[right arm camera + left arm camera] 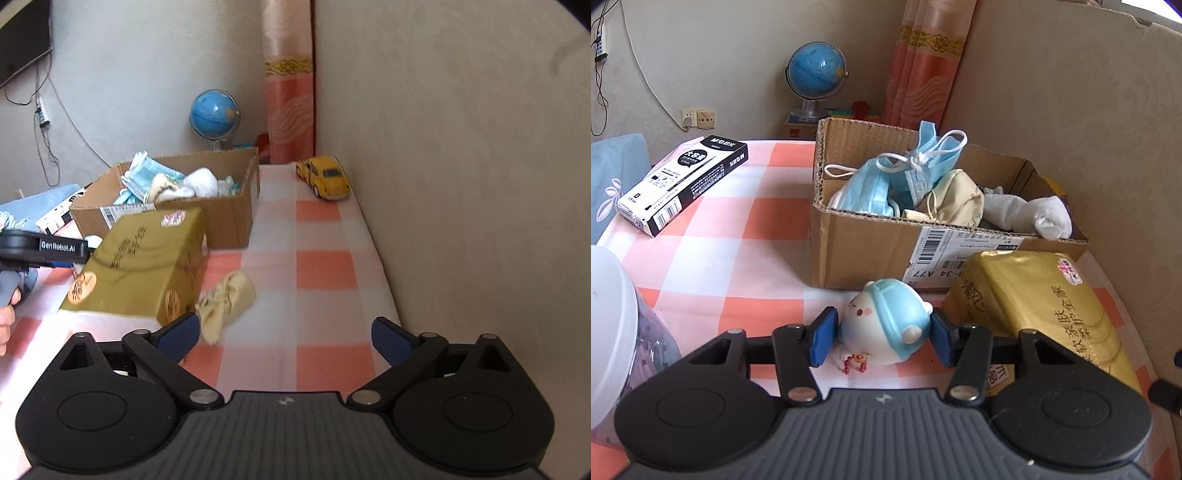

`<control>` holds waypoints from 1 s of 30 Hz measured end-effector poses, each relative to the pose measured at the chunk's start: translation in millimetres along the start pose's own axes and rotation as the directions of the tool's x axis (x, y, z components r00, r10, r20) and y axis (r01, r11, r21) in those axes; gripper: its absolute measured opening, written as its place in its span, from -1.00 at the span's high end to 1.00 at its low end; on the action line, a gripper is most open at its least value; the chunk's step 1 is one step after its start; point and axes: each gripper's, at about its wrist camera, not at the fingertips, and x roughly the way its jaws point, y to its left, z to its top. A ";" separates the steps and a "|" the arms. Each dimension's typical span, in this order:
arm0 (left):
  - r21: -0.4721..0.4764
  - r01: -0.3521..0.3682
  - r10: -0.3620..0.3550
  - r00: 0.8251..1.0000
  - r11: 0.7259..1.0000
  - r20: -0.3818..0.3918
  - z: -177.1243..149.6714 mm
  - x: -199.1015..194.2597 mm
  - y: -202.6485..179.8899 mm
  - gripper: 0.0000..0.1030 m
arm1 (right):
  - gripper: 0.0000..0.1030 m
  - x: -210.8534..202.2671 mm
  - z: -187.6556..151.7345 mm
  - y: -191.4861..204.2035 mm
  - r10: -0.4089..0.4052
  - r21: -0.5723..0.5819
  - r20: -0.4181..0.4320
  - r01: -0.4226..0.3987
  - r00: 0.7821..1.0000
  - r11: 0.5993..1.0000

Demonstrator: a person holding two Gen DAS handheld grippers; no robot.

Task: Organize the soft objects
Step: 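Lower the right tool onto the beige cloth and close on it while the left holds the keychain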

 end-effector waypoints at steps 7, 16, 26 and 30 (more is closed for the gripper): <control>0.005 -0.002 0.002 1.000 1.000 -0.002 0.1 0.8 -0.5 -0.02 | -0.49 22.8 17.3 -2.2 0.055 -0.019 -0.009 -0.055 0.998 0.998; 0.007 -0.004 0.004 1.000 1.000 -0.004 0.5 0.9 -1.0 -0.02 | -0.47 57.0 22.9 2.2 0.082 -0.033 -0.063 -0.084 0.995 0.996; 0.012 -0.003 0.003 1.000 1.000 -0.003 0.5 1.2 -0.5 -0.02 | -0.47 57.3 21.3 -11.1 0.004 -0.024 -0.057 -0.006 0.998 1.000; 0.015 -0.008 0.008 1.000 1.000 -0.001 0.2 1.2 -1.0 -0.02 | -0.47 54.0 23.2 -10.9 0.052 -0.009 -0.044 -0.052 0.998 0.999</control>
